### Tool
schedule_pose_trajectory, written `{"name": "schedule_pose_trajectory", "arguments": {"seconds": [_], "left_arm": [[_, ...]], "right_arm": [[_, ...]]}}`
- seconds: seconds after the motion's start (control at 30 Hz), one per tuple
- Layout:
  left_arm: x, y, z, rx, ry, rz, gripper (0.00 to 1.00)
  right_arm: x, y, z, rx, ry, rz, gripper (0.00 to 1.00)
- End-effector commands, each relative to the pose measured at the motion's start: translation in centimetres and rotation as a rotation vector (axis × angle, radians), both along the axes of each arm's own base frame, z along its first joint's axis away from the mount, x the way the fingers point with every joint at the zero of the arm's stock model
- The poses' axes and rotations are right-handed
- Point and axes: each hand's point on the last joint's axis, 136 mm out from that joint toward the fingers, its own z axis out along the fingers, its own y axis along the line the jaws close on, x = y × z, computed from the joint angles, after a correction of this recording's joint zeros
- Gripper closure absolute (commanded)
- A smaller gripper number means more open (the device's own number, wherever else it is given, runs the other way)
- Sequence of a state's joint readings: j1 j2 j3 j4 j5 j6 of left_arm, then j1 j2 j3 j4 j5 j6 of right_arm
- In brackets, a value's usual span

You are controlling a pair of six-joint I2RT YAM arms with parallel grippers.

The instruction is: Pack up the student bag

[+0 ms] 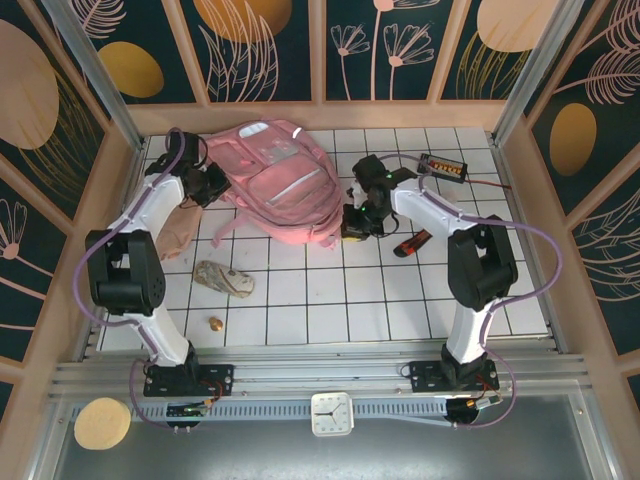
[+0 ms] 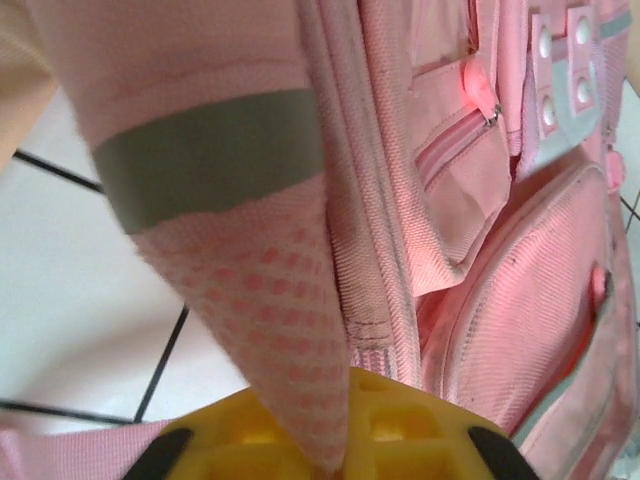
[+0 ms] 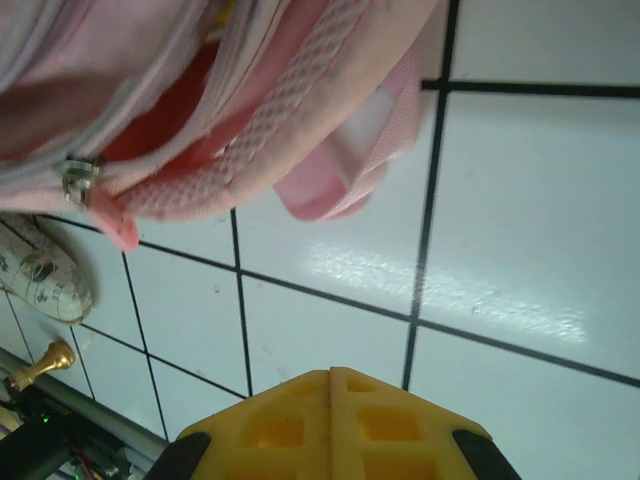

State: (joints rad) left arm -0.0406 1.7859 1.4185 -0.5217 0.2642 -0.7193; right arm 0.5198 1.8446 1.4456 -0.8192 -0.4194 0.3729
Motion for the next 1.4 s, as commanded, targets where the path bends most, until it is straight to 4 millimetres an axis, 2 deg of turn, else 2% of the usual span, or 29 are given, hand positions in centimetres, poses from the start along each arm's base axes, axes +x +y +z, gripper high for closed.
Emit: {"name": "schedule_pose_trajectory", "arguments": {"seconds": [0.0,0.1,0.13,0.17,0.23,0.33,0.43,0.5,0.57,0.63,1.07,1.37], "left_arm": [[1.4,-0.7,3.5,-0.031,-0.135,-0.031,0.72],[-0.9,-1.0,3.2,-0.067,-0.123,-0.027,0.37],[-1.8,-1.1,3.0,-0.079,-0.115,-0.022,0.24],[-2.7,-1.2,2.7,-0.087,-0.109,-0.019,0.13],[-4.5,-1.2,2.4,-0.1,-0.101,-0.011,0.01],[-7.0,-1.4,2.5,-0.128,-0.087,0.0,0.01],[-9.1,-2.9,2.3,-0.181,-0.062,-0.003,0.01],[-9.8,-4.7,2.0,-0.225,-0.053,-0.015,0.01],[-10.5,-6.3,0.8,-0.263,-0.025,-0.017,0.01],[-10.5,-7.3,0.4,-0.293,-0.016,-0.01,0.01],[-11.3,-7.1,-0.6,-0.287,0.008,0.005,0.01],[-11.9,-6.9,0.0,-0.269,0.009,-0.011,0.01]], "right_arm": [[-0.4,1.7,0.4,0.065,0.013,-0.001,1.0],[-0.1,4.1,1.3,0.126,-0.033,0.06,0.98],[0.3,4.8,1.7,0.133,-0.062,0.082,0.81],[0.5,5.5,2.0,0.135,-0.083,0.101,0.68],[0.6,6.5,1.9,0.143,-0.101,0.132,0.61],[0.9,7.2,1.2,0.135,-0.129,0.159,0.58],[1.7,7.7,0.7,0.114,-0.182,0.174,0.56],[2.3,8.3,0.7,0.101,-0.221,0.182,0.56],[2.8,8.6,0.3,0.085,-0.231,0.18,0.56],[3.1,8.7,-0.2,0.057,-0.238,0.179,0.56],[2.4,10.0,-2.6,-0.056,-0.307,0.166,0.56],[3.3,9.2,-3.8,-0.153,-0.342,0.066,0.58]]}}
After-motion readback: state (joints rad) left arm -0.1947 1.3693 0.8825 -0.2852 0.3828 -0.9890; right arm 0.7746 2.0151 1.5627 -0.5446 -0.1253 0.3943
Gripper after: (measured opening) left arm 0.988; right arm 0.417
